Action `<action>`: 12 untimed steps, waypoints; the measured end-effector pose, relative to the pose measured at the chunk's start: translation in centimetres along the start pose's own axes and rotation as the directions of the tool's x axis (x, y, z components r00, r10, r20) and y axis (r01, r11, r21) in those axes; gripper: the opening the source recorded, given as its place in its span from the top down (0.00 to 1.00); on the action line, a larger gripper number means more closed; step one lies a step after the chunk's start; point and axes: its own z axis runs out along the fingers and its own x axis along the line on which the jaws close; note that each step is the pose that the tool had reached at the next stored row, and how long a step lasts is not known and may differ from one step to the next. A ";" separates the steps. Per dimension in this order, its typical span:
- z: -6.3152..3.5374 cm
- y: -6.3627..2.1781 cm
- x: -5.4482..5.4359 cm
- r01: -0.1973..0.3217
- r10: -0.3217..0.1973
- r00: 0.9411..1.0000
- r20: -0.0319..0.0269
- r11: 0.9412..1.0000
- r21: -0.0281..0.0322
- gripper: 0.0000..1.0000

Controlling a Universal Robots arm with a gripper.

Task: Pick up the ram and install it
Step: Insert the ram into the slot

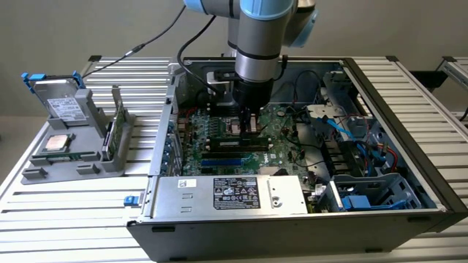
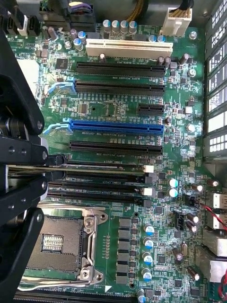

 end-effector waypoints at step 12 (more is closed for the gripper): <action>0.09 0.00 -0.1 0.000 0.000 1.000 -0.004 1.000 -0.002 0.77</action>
